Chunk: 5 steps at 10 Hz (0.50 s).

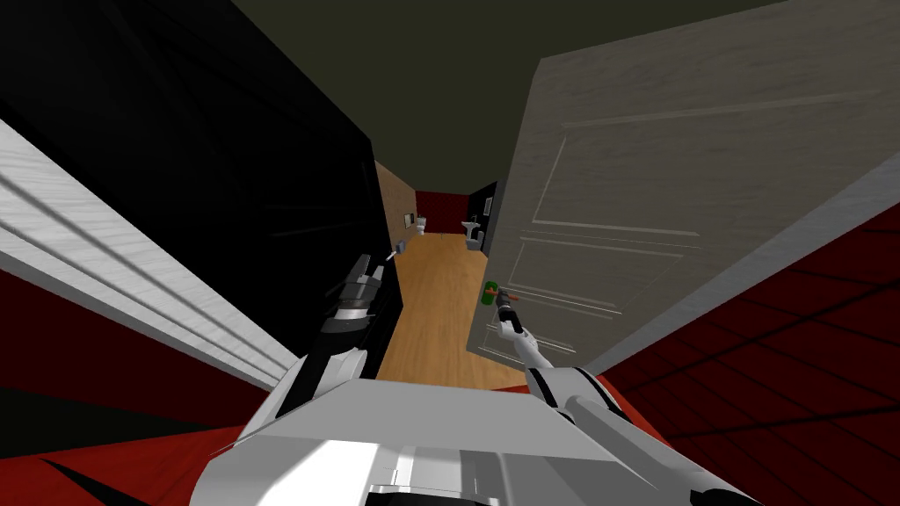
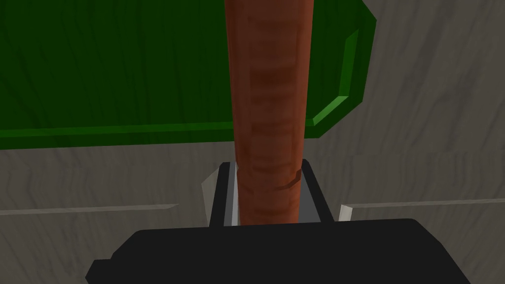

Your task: Push the door open

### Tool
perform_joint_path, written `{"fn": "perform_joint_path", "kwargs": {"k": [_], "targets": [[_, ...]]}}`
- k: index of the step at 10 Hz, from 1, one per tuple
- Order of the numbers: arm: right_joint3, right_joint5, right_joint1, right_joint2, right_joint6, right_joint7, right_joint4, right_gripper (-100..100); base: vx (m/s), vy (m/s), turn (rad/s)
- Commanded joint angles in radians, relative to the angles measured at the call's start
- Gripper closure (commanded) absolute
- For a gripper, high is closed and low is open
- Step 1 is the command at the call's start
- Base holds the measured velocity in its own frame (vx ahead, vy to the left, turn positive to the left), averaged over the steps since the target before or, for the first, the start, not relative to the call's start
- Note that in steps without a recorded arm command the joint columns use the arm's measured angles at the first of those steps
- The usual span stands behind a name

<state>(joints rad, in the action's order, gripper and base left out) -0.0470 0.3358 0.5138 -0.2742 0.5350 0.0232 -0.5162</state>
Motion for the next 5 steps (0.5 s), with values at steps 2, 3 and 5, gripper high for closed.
{"fn": "perform_joint_path", "kwargs": {"k": [2, 3, 5], "targets": [[-0.018, 0.006, -0.001, -0.018, 0.008, 0.001, 0.029, 100, 0.101, 0.076, -0.054], [-0.035, 0.012, -0.003, -0.026, 0.009, 0.007, 0.034, 100, 0.152, 0.118, -0.078], [-0.035, 0.012, -0.003, -0.026, 0.009, 0.007, 0.034, 100, 0.092, 0.061, -0.047]]}}
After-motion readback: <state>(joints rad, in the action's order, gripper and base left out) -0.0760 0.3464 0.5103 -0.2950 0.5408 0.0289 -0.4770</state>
